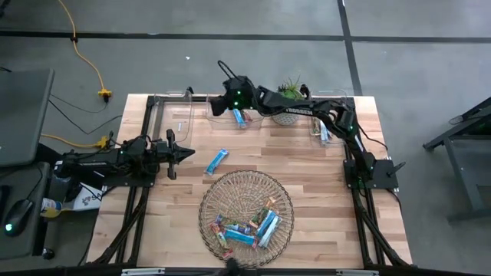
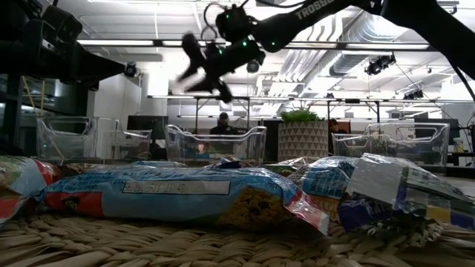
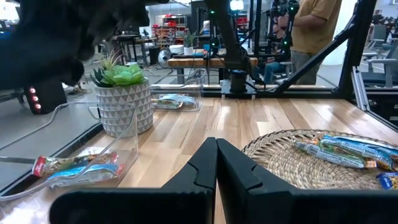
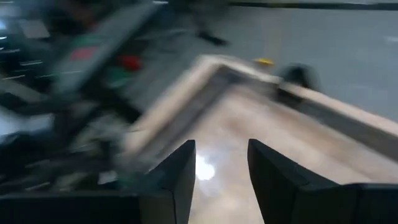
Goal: Pick and place Granola Bars by type
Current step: Put the blue granola bar into the left transparent bin
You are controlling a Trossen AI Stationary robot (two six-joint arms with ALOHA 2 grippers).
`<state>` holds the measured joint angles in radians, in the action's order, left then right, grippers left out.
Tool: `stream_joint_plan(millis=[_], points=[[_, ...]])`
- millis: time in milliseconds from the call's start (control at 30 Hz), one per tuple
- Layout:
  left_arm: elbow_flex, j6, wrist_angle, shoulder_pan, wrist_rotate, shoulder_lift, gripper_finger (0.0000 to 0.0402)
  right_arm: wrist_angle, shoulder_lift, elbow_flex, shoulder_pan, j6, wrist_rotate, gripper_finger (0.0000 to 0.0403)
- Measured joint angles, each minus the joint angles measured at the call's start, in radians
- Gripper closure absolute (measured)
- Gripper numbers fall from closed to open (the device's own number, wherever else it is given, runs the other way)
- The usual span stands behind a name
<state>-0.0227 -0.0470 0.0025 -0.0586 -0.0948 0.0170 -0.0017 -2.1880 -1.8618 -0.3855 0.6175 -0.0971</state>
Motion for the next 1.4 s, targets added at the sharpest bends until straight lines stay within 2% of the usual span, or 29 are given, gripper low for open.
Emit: stream_joint_plan(millis=[200, 333, 767, 900, 1033, 1167, 1300, 1400], points=[[0.000, 0.000, 0.000, 0.000, 0.000, 0.000, 0.0399, 0.162, 0.000, 0.000, 0.029, -0.021, -0.273, 0.0273], [0.000, 0.000, 0.000, 0.000, 0.000, 0.000, 0.0399, 0.191, 0.000, 0.000, 0.053, -0.035, -0.402, 0.0273], [0.000, 0.000, 0.000, 0.000, 0.000, 0.000, 0.0399, 0.198, 0.001, 0.000, 0.169, -0.245, -0.631, 0.0274], [0.000, 0.000, 0.000, 0.000, 0.000, 0.000, 0.0399, 0.101, 0.002, 0.000, 0.205, -0.401, -0.663, 0.0274], [0.000, 0.000, 0.000, 0.000, 0.000, 0.000, 0.0399, -0.124, 0.002, 0.000, 0.233, -0.604, -0.632, 0.0274], [0.000, 0.000, 0.000, 0.000, 0.000, 0.000, 0.0399, -0.327, 0.002, 0.000, 0.253, -0.843, -0.453, 0.0274], [0.000, 0.000, 0.000, 0.000, 0.000, 0.000, 0.0399, -0.396, 0.002, 0.000, 0.267, -1.037, -0.272, 0.0274], [0.000, 0.000, 0.000, 0.000, 0.000, 0.000, 0.0399, -0.401, 0.002, 0.000, 0.272, -1.148, -0.196, 0.0274]])
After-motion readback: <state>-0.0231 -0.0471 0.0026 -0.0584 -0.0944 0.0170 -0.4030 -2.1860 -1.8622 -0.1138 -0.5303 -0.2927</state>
